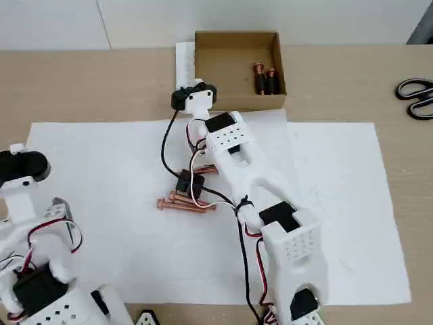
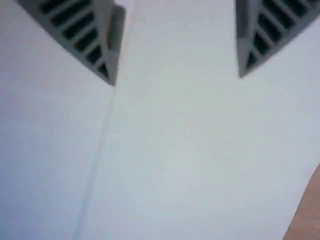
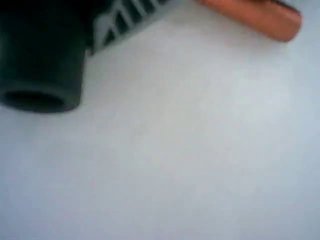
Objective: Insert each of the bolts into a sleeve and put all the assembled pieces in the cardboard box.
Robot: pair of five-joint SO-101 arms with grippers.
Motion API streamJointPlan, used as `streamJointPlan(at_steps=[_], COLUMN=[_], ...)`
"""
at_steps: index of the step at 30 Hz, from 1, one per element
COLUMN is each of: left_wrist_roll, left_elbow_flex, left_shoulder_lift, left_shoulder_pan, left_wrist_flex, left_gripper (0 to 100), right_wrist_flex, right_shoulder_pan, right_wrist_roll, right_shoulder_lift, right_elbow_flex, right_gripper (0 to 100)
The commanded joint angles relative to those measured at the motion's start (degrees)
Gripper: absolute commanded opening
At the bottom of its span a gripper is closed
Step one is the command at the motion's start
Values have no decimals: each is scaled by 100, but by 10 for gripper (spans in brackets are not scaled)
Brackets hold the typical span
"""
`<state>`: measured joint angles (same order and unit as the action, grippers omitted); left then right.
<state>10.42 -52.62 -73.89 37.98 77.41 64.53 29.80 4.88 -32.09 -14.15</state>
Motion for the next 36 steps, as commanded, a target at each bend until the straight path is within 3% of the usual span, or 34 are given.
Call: streamJointPlan(at_steps=[1, 4, 17, 23, 36], left_wrist_roll=[-26, -26, -26, -26, -35], left_elbow_flex=[22, 22, 22, 4, -4], left_shoulder_lift=[-53, -53, -53, -53, -53], left_shoulder_pan=[-26, -26, -35, -35, -35], left_wrist_flex=[26, 26, 18, 18, 18], left_gripper=[152, 152, 152, 152, 152], right_wrist_flex=[180, 391, 2501, 3336, 3204], right_shoulder_pan=[40, -84, -611, -857, -1297], right_wrist_roll=[-70, -79, -26, -26, 176], right_shoulder_lift=[31, 40, 418, 778, 760], right_elbow_flex=[-299, -492, -2409, -2479, -1477], right_gripper=[69, 0, 3, 3, 3])
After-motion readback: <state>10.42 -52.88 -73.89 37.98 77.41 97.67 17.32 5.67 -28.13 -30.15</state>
